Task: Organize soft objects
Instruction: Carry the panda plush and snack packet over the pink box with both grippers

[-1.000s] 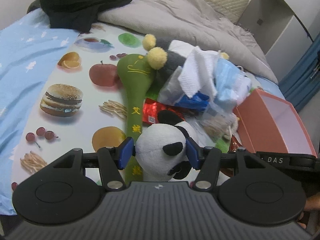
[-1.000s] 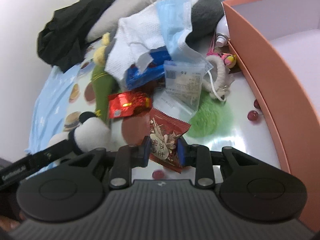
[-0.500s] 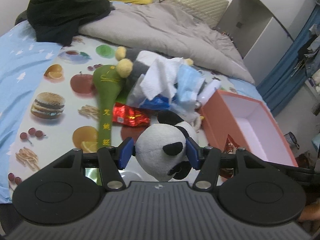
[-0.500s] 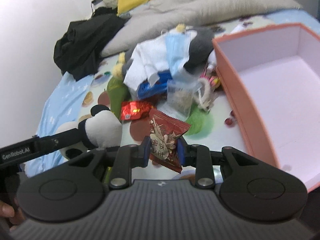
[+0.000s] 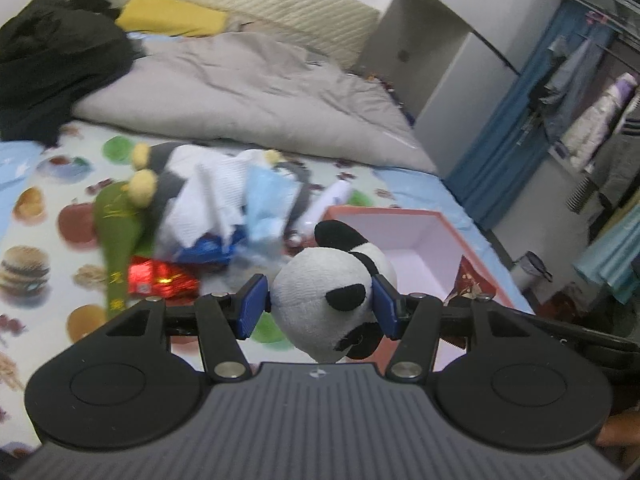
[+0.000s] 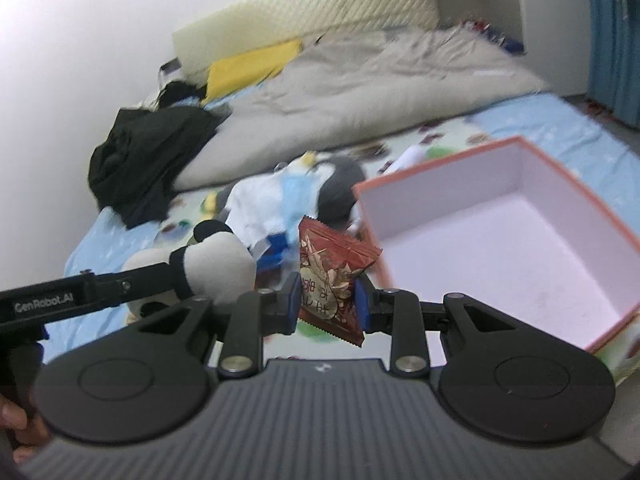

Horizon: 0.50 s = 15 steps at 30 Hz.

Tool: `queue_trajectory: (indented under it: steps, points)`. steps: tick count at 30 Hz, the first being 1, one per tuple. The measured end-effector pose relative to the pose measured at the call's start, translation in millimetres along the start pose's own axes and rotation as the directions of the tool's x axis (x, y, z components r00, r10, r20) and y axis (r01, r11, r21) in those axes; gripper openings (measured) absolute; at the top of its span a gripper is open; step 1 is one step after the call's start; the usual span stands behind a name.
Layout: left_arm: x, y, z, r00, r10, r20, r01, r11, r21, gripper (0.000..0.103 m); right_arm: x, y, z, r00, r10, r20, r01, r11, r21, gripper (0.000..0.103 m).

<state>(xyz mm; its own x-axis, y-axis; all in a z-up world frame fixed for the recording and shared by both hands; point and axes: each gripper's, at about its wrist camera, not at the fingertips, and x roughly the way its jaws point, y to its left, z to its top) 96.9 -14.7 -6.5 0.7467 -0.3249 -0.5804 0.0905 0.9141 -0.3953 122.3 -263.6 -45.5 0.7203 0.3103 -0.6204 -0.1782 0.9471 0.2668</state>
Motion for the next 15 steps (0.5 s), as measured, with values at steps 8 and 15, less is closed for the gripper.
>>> queue_trajectory:
  steps: [8, 15]
  points:
    - [21, -47, 5, 0.996, -0.075, -0.038, 0.077, 0.995, 0.07, 0.062, -32, -40, -3, 0.995, -0.094, 0.043, 0.09, 0.993, 0.074, 0.031]
    - [62, -78, 3, 0.987, -0.112, -0.116, 0.122, 0.988, 0.091, 0.062, -23, -82, -6, 0.986, -0.166, 0.003, 0.164, 0.976, 0.143, 0.031]
